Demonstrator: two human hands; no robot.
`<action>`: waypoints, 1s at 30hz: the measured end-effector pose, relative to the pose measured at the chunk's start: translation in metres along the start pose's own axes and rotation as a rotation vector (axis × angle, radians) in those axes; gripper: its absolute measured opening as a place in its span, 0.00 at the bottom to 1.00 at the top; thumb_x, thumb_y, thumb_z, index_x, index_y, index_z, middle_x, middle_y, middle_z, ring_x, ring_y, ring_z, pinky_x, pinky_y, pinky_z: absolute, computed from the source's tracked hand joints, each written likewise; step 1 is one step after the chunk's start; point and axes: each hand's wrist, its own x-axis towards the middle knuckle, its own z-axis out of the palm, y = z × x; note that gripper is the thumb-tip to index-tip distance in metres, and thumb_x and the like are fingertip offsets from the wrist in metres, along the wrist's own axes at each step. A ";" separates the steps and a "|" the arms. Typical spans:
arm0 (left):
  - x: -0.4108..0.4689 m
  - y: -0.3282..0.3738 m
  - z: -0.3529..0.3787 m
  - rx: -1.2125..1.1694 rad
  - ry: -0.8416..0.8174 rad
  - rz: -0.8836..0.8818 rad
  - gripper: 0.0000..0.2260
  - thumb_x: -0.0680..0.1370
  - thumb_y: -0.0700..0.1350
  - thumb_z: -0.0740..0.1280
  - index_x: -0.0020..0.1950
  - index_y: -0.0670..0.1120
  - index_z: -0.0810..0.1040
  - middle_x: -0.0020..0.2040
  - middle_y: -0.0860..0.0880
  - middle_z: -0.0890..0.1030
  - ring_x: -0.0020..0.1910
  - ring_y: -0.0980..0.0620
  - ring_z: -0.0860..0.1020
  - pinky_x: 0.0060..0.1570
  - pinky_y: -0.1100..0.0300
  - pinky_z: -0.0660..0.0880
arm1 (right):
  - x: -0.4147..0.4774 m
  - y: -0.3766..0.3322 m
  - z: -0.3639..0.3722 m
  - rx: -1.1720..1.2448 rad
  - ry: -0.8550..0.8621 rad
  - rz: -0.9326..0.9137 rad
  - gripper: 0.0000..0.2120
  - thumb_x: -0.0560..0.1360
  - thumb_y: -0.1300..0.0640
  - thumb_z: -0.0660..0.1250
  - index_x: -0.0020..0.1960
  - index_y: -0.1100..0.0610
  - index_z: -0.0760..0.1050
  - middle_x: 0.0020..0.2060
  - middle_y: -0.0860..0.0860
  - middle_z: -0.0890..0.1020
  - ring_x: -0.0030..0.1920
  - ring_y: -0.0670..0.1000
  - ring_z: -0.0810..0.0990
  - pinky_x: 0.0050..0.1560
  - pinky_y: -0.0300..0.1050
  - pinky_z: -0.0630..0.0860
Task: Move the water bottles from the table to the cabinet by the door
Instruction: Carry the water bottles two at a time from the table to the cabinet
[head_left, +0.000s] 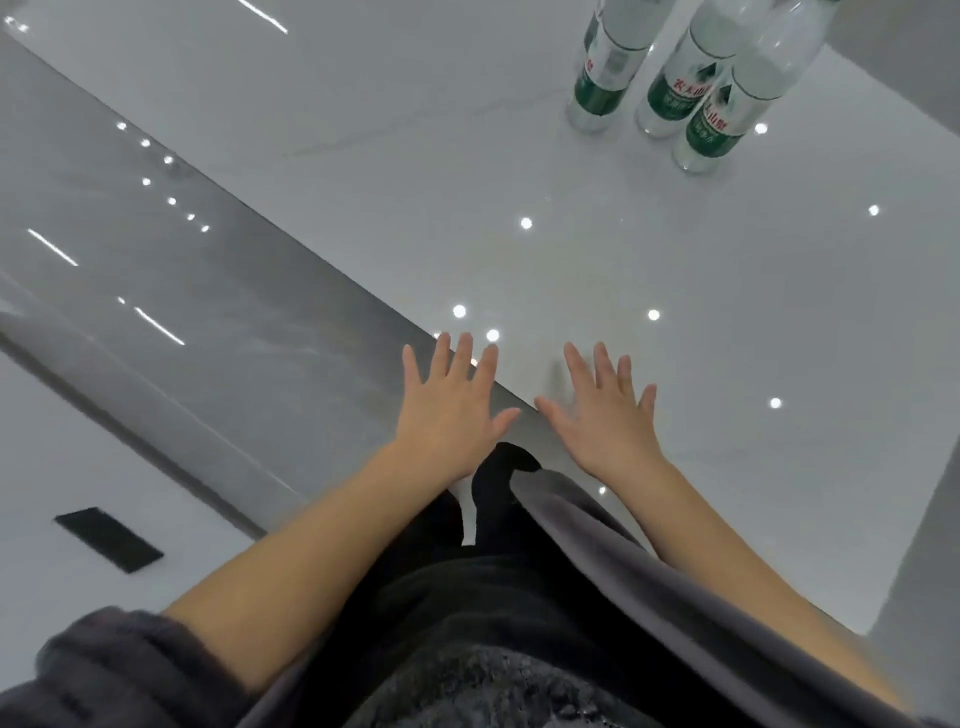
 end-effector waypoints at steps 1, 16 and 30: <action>0.008 -0.003 -0.005 0.001 -0.004 0.016 0.34 0.80 0.64 0.50 0.79 0.48 0.44 0.80 0.44 0.47 0.79 0.42 0.43 0.73 0.36 0.44 | 0.004 -0.003 -0.003 0.013 0.005 0.021 0.34 0.80 0.36 0.50 0.79 0.47 0.41 0.79 0.53 0.42 0.78 0.60 0.39 0.74 0.66 0.42; 0.148 -0.027 -0.081 0.034 -0.071 0.083 0.33 0.81 0.63 0.49 0.80 0.48 0.43 0.80 0.45 0.47 0.79 0.43 0.44 0.74 0.38 0.43 | 0.119 0.014 -0.091 0.150 0.115 0.187 0.35 0.80 0.37 0.53 0.80 0.47 0.40 0.79 0.54 0.41 0.78 0.60 0.38 0.74 0.65 0.41; 0.309 -0.004 -0.148 -0.768 0.022 0.101 0.48 0.73 0.51 0.73 0.79 0.47 0.42 0.80 0.49 0.53 0.77 0.51 0.55 0.74 0.55 0.58 | 0.204 0.055 -0.153 1.146 0.526 0.400 0.51 0.70 0.49 0.76 0.80 0.49 0.44 0.79 0.48 0.54 0.78 0.49 0.55 0.73 0.47 0.58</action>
